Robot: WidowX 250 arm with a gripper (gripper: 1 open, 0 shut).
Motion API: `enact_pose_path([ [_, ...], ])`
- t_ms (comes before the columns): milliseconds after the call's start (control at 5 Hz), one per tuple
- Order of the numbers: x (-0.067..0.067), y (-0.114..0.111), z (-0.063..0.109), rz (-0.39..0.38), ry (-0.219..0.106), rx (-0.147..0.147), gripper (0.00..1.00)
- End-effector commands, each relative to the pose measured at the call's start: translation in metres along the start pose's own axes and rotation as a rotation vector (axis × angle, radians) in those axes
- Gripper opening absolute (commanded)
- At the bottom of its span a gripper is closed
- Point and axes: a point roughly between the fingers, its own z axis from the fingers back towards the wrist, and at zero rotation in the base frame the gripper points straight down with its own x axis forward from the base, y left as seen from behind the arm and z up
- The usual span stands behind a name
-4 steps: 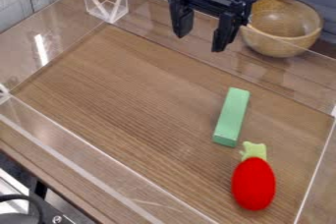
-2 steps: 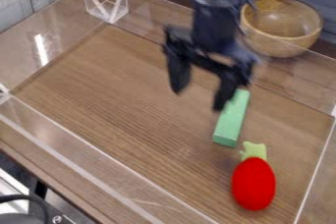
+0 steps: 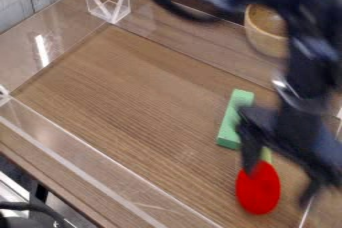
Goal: Move the red object to the left side of the table
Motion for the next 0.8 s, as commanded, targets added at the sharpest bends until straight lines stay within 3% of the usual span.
enact_pose_path([
  [0, -0.002, 0.005, -0.010, 0.016, -0.057, 0.002, 1.00],
  [200, 0.007, 0.025, -0.009, 0.052, -0.097, 0.010, 1.00],
  [600, 0.017, 0.042, -0.014, 0.079, -0.143, 0.001, 1.00],
])
